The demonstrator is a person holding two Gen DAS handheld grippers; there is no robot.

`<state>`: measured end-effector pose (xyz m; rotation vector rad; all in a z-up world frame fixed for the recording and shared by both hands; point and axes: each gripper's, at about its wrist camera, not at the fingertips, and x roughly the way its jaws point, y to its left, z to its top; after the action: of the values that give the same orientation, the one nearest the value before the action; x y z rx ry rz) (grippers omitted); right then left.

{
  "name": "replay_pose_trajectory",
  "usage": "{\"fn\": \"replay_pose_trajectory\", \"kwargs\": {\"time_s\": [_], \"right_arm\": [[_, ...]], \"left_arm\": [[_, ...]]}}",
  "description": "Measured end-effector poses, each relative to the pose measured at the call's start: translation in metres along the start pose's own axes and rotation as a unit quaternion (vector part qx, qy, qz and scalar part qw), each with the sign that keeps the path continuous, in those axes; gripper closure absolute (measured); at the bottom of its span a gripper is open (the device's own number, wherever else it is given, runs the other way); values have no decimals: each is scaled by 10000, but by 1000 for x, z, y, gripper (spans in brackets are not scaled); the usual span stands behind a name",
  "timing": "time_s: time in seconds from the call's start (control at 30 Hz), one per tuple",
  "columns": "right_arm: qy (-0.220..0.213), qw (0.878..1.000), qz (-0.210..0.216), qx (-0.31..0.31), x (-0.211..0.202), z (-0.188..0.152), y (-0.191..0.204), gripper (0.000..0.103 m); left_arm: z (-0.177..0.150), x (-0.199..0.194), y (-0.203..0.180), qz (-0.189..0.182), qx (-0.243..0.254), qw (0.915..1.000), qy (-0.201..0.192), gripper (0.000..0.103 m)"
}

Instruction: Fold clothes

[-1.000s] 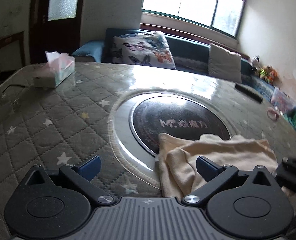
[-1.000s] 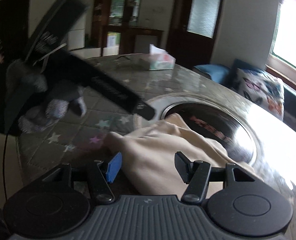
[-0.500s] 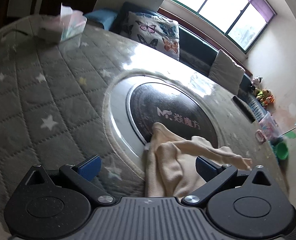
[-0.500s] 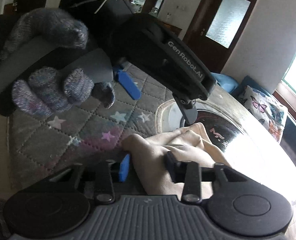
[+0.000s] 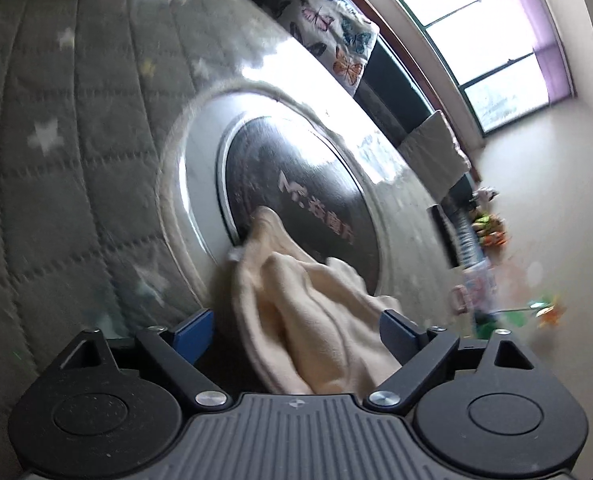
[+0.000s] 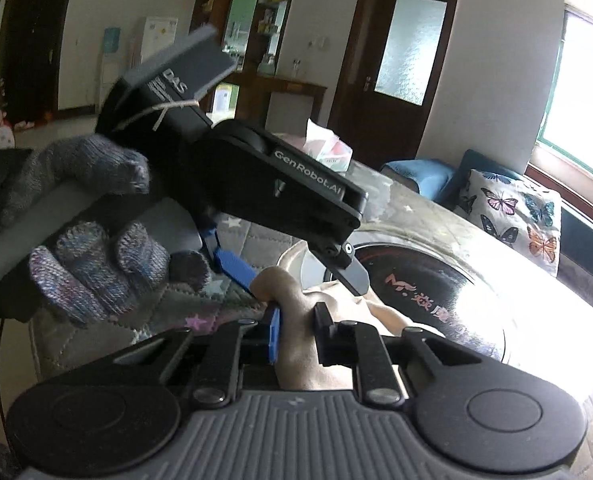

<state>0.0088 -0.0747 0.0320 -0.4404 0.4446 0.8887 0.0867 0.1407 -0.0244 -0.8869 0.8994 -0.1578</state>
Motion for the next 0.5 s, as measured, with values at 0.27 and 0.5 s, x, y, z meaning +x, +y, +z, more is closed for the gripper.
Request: {"fn": "replay_pose_trajectory", "kwargs": {"time_s": [0.27,0.5], "right_arm": [[-68,9999,94,29,-6,-3,-1,87],[-35,9998,168,-38,-3,-6,3,87]], "left_arm": [[2,4,13,-433,-751,9961,157,43],[2,3,18,-426,-825,9956,145,80]]}}
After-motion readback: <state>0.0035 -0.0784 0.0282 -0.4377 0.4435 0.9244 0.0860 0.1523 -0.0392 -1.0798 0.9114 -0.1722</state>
